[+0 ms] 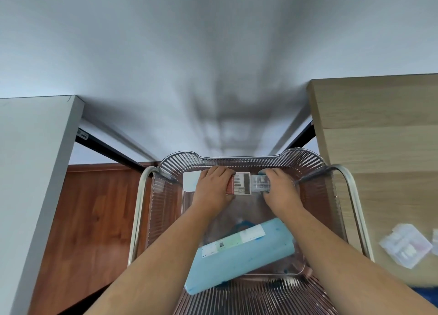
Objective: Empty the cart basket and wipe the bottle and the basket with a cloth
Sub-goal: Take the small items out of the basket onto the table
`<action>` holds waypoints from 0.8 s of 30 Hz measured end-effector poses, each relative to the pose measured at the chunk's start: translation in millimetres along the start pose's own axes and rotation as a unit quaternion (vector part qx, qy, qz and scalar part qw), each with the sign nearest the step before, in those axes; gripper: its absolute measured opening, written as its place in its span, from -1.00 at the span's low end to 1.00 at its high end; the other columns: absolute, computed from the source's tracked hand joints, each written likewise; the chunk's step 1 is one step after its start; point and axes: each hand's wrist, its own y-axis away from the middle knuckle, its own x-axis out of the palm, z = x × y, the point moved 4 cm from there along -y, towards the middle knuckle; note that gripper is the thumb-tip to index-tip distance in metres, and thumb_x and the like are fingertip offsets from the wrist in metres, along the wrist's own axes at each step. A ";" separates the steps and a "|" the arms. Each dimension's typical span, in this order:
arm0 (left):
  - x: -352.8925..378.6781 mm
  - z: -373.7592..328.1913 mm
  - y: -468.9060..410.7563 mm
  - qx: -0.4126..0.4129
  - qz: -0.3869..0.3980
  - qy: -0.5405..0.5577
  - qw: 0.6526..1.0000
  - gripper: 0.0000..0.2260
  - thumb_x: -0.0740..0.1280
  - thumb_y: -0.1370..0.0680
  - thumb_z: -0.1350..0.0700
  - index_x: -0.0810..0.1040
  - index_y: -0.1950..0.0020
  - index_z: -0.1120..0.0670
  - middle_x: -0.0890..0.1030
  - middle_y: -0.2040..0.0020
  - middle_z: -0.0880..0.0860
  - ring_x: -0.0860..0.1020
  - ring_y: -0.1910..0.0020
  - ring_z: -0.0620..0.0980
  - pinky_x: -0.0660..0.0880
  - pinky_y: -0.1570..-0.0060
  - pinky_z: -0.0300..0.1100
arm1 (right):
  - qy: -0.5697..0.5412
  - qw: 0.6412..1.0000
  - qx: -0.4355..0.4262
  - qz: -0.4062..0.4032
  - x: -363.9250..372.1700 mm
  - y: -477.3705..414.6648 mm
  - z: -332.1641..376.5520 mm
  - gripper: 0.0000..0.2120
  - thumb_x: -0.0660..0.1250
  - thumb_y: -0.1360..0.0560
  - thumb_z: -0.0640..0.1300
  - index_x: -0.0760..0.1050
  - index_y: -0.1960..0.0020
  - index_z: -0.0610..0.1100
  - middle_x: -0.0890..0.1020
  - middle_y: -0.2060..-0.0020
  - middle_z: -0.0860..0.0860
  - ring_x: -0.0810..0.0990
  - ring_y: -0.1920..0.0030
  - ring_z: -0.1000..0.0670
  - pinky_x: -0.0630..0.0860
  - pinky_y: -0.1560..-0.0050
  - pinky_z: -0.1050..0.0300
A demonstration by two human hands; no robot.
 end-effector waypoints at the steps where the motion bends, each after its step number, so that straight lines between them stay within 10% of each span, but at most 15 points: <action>1: 0.6 0.5 0.1 -0.002 0.000 -0.001 1.000 -0.47 0.45 -0.37 -0.03 0.44 -0.32 0.00 0.50 -0.26 -0.02 0.39 -0.30 0.01 0.18 -0.31 -0.12 | -0.007 1.000 -0.005 -0.001 0.2 -0.8 1.4 -0.51 0.34 -0.36 -0.38 0.44 -0.23 -0.03 0.48 -0.19 0.00 0.45 -0.18 -0.06 0.37 -0.15 0.13; 24: -30.1 -7.6 12.0 -0.029 -0.018 0.037 0.999 -0.46 0.43 -0.41 -0.03 0.41 -0.37 0.00 0.48 -0.32 -0.02 0.36 -0.33 0.01 0.22 -0.32 -0.10 | -0.072 0.997 -0.028 -0.023 -24.0 13.5 23.7 -0.62 0.43 -0.40 -0.27 0.44 -0.15 -0.05 0.41 -0.18 0.00 0.47 -0.16 -0.01 0.49 -0.13 0.11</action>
